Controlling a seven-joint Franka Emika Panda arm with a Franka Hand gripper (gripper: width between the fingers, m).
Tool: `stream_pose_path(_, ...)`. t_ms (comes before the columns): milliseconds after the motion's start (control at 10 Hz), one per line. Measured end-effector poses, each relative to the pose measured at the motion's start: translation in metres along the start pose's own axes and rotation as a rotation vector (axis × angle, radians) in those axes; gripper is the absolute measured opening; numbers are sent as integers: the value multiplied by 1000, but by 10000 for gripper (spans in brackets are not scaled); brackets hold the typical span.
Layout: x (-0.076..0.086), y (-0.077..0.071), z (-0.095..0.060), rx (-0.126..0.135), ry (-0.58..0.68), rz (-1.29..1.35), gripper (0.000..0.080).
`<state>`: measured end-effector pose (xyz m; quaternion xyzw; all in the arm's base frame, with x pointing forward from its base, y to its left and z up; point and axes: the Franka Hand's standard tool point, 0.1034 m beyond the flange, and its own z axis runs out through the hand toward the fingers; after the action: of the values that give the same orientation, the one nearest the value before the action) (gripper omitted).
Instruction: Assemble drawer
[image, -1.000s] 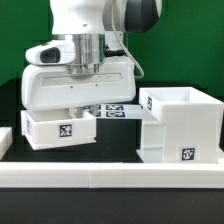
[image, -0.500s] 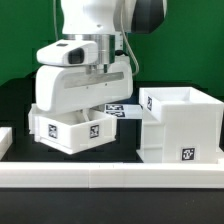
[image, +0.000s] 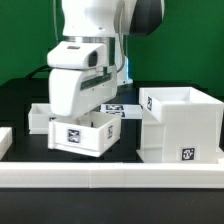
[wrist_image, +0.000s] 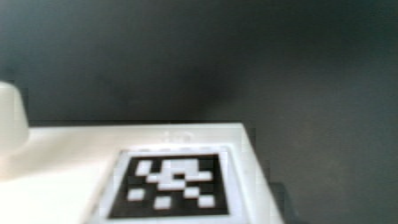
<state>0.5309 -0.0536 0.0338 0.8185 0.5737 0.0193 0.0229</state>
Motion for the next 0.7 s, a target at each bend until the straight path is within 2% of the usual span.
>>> stream_pose_path(200,7,-4,3,4,-13,-145,41)
stream_pose_path(400,6,-3,6,26,-24,-166,41)
stream_pose_path(700,5,-3,7,27,-24,-164,41)
